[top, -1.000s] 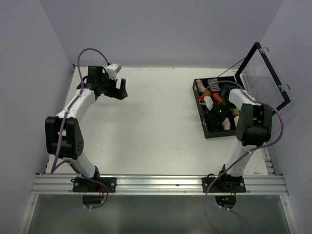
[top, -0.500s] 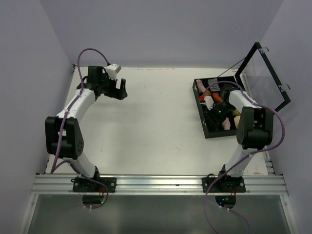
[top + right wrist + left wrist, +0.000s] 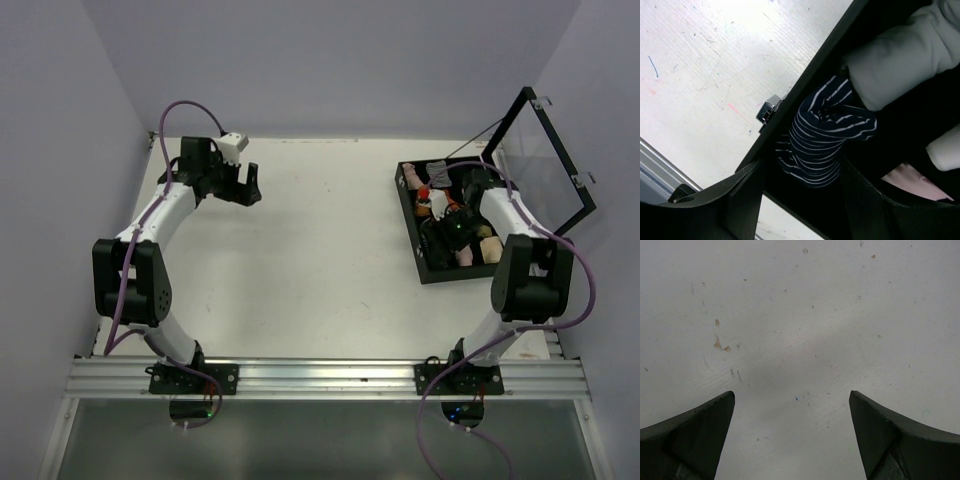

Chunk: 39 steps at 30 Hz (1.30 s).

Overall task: Roll the underwear
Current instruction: Place the rolled underwear into the container

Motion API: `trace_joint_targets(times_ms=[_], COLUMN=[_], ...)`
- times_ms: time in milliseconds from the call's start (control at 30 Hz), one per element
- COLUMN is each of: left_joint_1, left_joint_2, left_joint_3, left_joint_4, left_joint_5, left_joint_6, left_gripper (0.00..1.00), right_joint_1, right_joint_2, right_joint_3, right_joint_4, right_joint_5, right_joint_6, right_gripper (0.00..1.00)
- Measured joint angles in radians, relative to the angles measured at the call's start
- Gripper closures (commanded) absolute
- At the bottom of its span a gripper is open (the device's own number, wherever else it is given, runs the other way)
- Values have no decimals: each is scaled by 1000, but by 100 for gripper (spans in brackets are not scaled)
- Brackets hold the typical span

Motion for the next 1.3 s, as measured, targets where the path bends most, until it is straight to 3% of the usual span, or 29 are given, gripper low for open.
trace_joint_targets(times_ms=[267, 633, 1300], left_joint_1=[0, 0, -12], left_joint_2=[0, 0, 0], left_joint_3=[0, 0, 0], left_joint_4=[0, 2, 2], left_joint_5=[0, 1, 1], left_joint_6=[0, -1, -4], left_gripper=[0, 0, 0], right_joint_1=[-11, -13, 19], right_joint_2=[-31, -31, -52], right_joint_3=[0, -14, -153], right_joint_4=[20, 137, 336], right_joint_5=[-46, -56, 7], right_joint_6=[53, 169, 276], right_gripper=[43, 62, 69])
